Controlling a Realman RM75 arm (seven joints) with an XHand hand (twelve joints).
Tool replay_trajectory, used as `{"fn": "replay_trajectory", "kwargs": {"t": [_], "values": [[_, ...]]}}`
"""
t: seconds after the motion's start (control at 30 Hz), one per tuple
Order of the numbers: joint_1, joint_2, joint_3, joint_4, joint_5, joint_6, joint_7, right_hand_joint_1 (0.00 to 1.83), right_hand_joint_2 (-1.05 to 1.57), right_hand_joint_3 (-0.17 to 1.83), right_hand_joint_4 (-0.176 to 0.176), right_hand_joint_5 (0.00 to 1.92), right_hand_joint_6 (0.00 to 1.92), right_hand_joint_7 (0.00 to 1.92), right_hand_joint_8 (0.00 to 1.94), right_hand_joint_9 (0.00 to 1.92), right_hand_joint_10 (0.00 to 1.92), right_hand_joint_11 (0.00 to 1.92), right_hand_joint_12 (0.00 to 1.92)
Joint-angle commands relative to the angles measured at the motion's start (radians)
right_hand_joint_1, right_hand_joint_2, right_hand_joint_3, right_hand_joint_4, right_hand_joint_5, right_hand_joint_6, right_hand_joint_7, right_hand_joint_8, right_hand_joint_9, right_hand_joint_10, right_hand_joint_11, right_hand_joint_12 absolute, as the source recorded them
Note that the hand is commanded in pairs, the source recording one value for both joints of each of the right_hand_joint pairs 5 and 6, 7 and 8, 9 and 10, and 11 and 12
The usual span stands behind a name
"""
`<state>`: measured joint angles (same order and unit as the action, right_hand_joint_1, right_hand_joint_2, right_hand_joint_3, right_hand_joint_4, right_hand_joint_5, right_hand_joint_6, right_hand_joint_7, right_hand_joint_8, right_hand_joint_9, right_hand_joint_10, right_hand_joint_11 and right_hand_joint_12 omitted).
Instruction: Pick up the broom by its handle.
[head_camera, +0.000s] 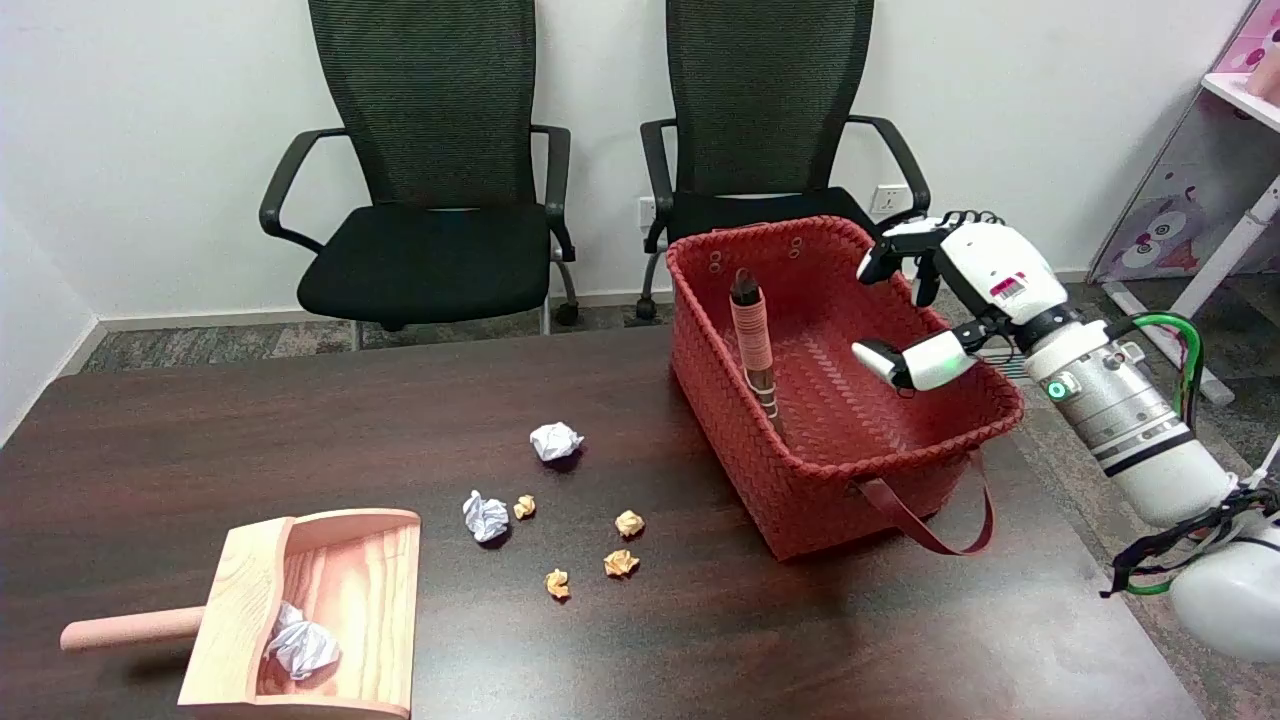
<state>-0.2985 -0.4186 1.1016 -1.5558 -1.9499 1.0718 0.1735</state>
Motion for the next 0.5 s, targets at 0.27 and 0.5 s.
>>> {"fn": "replay_trajectory", "kwargs": {"t": [0.27,0.5], "values": [[0.001,-0.007,0.002,0.050,-0.011,0.003,-0.005,0.99,0.26,1.11,-0.176,0.85,0.85,0.85,0.85,0.67,0.67,1.15,1.15],[0.002,-0.007,0.027,0.088,0.047,0.002,-0.011,1.00,0.26,1.10,-0.176,0.84,0.84,0.84,0.84,0.67,0.67,1.16,1.16]]}}
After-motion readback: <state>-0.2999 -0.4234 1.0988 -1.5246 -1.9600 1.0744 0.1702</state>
